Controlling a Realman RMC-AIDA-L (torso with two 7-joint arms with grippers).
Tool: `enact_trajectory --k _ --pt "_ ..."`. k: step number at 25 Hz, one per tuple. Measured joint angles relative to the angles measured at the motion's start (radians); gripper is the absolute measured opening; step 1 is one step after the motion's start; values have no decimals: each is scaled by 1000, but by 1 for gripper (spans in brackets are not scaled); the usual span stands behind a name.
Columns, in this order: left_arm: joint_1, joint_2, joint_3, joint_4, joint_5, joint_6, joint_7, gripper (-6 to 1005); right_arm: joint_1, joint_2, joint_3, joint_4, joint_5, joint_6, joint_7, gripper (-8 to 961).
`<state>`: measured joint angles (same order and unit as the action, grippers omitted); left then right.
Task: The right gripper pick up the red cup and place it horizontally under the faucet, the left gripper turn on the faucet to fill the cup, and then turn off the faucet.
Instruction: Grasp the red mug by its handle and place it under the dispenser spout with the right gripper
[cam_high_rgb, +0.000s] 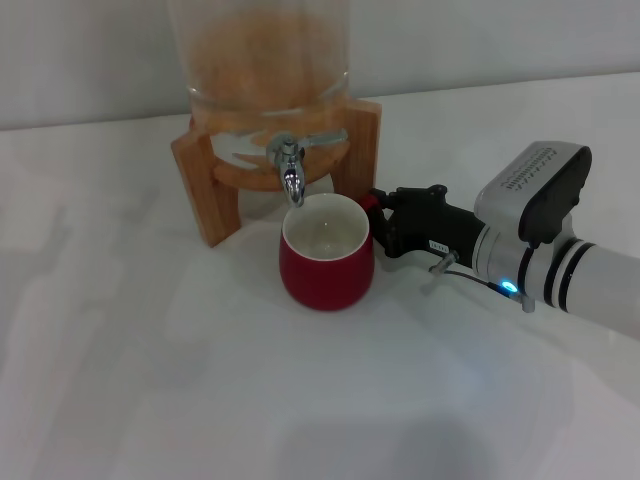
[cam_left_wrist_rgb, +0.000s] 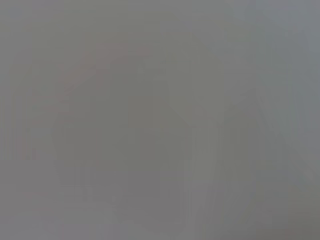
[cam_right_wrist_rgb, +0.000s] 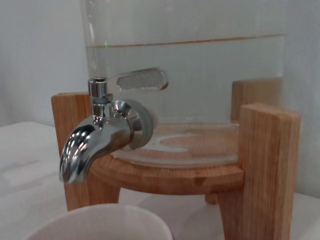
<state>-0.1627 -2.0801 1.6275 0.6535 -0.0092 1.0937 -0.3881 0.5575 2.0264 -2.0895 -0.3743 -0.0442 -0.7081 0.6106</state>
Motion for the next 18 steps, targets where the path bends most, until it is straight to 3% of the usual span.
enact_trajectory --k 18 --pt "-7 0 2 0 0 -4 0 875 2 2 -25 -27 0 4 0 194"
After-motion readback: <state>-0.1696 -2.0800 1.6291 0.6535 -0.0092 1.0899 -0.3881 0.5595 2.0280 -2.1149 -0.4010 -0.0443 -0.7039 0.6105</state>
